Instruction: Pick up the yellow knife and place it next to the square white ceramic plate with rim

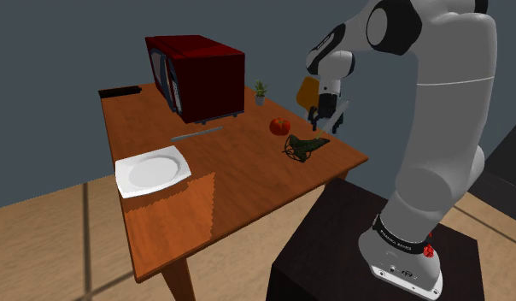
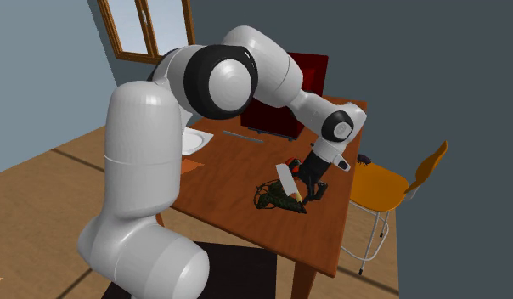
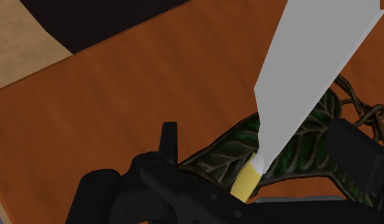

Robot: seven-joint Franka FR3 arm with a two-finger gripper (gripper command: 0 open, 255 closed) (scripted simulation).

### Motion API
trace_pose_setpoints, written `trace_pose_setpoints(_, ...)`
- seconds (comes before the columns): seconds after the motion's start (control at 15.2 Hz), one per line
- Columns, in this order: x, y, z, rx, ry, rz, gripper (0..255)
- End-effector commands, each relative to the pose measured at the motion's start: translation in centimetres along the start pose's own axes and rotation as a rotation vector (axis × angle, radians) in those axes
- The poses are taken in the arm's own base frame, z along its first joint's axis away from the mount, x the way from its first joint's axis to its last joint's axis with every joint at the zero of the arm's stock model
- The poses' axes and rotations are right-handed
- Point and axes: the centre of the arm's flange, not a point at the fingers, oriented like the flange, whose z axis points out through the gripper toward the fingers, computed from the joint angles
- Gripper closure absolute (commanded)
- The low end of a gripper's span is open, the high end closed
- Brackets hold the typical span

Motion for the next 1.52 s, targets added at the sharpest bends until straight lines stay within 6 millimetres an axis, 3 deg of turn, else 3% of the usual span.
trace_pose_setpoints(0.0, 0.0, 0.0, 0.0, 0.000, 0.000, 0.000, 0)
trace_pose_setpoints(0.07, 0.0, 0.0, 0.0, 0.000, 0.000, 0.000, 255)
trace_pose_setpoints(0.66, 0.0, 0.0, 0.0, 0.000, 0.000, 0.000, 255)
trace_pose_setpoints(1.45, -3.5, -0.8, -5.2, 0.000, 0.000, 0.000, 255)
